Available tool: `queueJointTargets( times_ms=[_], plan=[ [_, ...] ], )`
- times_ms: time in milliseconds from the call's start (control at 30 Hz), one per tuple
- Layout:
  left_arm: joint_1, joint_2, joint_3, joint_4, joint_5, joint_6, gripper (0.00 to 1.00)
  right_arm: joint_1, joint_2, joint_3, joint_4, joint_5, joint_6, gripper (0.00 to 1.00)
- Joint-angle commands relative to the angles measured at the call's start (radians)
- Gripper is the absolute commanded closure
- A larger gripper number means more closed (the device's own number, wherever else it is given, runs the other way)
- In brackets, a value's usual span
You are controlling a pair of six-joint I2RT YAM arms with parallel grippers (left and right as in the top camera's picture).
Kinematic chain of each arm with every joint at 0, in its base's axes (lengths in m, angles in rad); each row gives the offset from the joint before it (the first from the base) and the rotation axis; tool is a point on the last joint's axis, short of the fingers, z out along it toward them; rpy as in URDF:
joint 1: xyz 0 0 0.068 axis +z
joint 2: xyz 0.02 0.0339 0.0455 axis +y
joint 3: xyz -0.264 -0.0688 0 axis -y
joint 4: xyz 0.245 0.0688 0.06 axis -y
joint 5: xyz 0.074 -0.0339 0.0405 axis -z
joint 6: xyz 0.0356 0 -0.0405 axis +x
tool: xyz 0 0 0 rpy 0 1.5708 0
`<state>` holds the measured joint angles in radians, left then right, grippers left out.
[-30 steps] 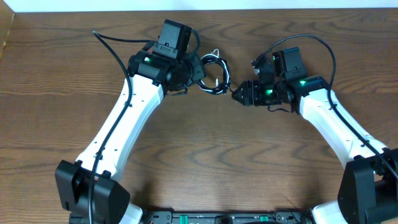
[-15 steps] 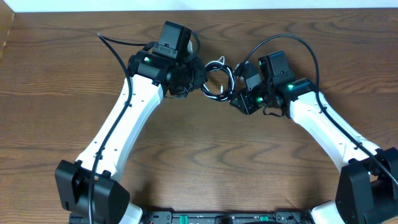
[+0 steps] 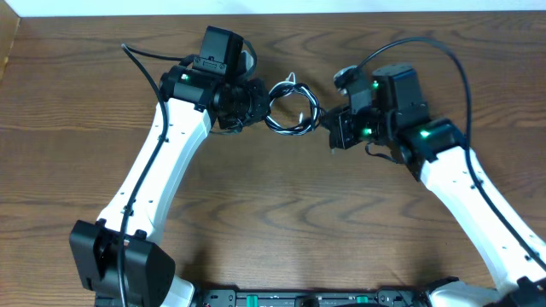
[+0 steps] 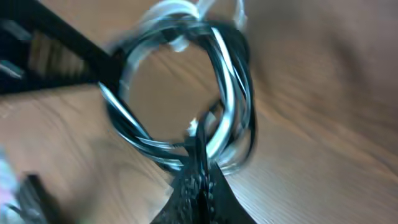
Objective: Untangle cables
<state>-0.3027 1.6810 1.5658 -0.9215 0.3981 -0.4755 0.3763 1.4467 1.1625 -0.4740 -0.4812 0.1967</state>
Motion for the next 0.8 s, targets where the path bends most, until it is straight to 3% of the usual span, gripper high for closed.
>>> queueJointTargets(
  times_ms=[0, 433, 767],
  plan=[
    [0.005, -0.009, 0.009, -0.011, -0.005, 0.079, 0.93, -0.008, -0.027, 0.015, 0.06, -0.082, 0.164, 0.99],
    [-0.054, -0.009, 0.009, -0.013, 0.164, 0.078, 0.93, 0.066, 0.11, 0.015, 0.273, 0.076, 0.455, 0.99],
    [-0.049, -0.009, 0.009, 0.003, 0.379, 0.075, 0.92, 0.117, 0.217, 0.015, 0.28, 0.146, 0.461, 0.99]
  ],
)
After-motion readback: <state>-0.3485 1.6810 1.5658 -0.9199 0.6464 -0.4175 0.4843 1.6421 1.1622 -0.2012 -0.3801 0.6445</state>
